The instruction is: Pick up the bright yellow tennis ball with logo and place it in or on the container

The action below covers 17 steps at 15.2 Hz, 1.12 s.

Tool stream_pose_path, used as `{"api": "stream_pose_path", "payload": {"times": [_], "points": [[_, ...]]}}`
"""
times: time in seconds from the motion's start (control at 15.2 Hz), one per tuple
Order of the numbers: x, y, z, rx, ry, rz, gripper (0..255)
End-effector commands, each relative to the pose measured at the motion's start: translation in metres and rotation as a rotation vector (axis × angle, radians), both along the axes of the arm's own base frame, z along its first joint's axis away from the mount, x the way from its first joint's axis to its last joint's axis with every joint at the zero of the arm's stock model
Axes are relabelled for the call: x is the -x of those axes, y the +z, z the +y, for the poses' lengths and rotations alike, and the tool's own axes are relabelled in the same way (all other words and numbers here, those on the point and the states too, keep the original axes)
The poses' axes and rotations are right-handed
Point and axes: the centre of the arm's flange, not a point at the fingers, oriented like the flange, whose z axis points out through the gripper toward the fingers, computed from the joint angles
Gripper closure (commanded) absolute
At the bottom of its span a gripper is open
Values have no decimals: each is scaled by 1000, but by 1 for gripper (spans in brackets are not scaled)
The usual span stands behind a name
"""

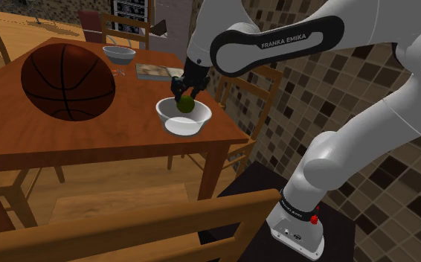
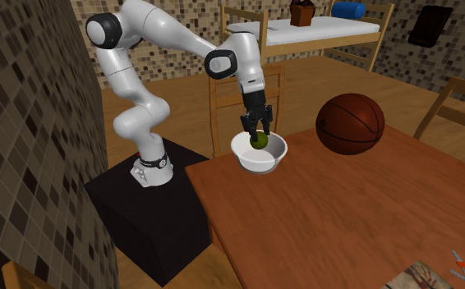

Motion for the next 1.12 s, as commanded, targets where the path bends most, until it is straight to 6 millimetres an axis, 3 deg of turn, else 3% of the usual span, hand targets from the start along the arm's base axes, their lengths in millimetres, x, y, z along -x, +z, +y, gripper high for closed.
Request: {"api": "stream_pose_path", "payload": {"times": [0.0, 0.07, 0.4, 0.66, 1.06], "points": [[0, 0, 0, 0, 0, 0, 255], [0, 0, 0, 0, 0, 0, 0], [0, 0, 0, 0, 0, 0, 0], [17, 47, 5, 0, 0, 0, 0], [17, 47, 5, 0, 0, 0, 0]]}}
